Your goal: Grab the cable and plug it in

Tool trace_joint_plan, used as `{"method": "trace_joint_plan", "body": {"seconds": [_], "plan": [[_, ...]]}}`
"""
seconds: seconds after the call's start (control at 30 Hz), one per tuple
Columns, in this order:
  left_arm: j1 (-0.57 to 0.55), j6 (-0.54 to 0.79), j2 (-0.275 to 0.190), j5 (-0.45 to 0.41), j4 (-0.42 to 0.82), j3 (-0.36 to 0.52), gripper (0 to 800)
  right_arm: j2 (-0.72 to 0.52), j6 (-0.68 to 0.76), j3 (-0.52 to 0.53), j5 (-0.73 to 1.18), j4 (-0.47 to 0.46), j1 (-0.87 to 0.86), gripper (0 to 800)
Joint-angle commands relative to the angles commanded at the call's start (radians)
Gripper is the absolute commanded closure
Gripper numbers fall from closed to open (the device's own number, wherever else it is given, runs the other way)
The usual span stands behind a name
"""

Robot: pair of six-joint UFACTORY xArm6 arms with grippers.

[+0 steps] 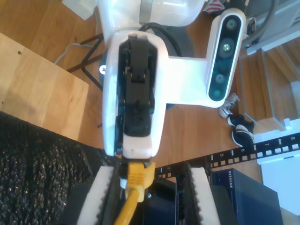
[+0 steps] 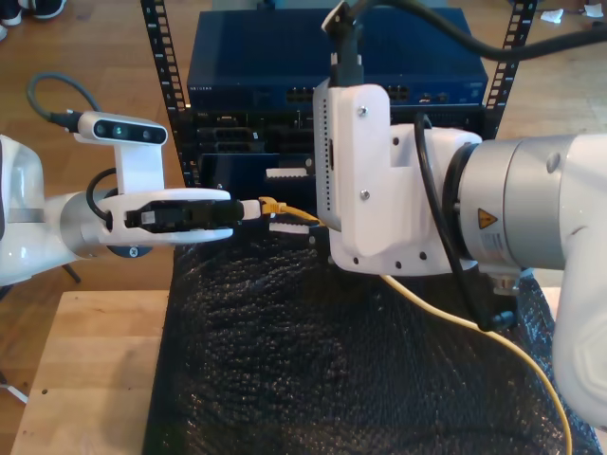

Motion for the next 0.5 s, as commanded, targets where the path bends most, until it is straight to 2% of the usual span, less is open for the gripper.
{"method": "trace_joint_plan", "body": {"seconds": [0.43, 0.5], "plan": [[0.0, 0.0, 0.0, 0.014, -0.005, -0.008, 769, 0.0, 0.002, 0.002, 0.0, 0.002, 0.002, 497], [0.0, 0.0, 0.0, 0.014, -0.009, -0.006, 769, -0.002, 0.003, 0.002, 0.0, 0.003, 0.0, 529]]}}
